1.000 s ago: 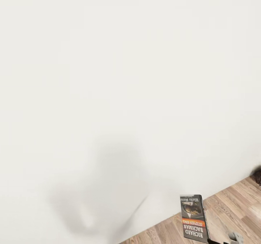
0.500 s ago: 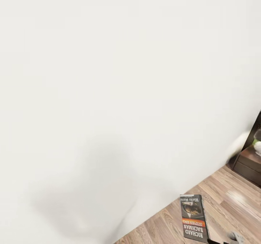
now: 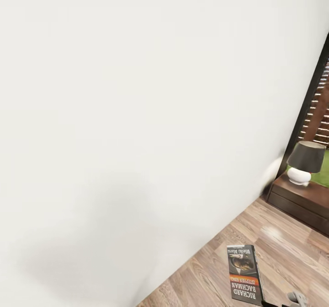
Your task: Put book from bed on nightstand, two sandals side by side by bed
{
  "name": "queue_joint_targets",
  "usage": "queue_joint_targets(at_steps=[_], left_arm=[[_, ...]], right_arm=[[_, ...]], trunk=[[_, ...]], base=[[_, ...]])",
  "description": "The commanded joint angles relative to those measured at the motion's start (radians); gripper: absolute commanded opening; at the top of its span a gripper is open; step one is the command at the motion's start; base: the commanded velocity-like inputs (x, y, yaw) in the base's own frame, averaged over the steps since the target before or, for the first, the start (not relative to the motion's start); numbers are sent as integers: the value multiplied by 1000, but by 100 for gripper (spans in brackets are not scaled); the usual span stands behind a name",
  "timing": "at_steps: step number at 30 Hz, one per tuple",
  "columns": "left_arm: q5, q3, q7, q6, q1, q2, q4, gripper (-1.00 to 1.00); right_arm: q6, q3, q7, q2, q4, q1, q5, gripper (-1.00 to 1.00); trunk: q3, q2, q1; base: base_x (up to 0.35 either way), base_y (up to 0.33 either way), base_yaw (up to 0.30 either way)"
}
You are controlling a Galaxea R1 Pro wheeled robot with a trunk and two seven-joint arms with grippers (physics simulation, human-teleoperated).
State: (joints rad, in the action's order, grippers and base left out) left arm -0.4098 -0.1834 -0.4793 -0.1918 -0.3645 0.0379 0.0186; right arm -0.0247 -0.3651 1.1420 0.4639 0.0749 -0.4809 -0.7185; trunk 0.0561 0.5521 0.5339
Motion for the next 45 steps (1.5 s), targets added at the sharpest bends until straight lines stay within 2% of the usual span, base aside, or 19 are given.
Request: queue_joint_targets(at_steps=[1, 18, 30, 45], left_arm=[[-11, -8, -2, -5, -1, 0, 0, 100], [-11, -8, -2, -4, -1, 0, 0, 100], [-11, -8, -2, -4, -1, 0, 0, 100], [-11, -8, -2, -4, -1, 0, 0, 100]], right_arm=[[-3, -3, 4, -1, 3, -2, -9, -100], [-3, -3, 4, -1, 3, -2, -9, -100], [-3, -3, 4, -1, 3, -2, -9, -100], [-3, -3, 4, -1, 3, -2, -9, -100]], trunk=[[2, 2, 0], [2, 2, 0], [2, 2, 0], [2, 2, 0]], base=[[0, 0, -284], [0, 0, -284], [217, 0, -284], [12, 0, -284]])
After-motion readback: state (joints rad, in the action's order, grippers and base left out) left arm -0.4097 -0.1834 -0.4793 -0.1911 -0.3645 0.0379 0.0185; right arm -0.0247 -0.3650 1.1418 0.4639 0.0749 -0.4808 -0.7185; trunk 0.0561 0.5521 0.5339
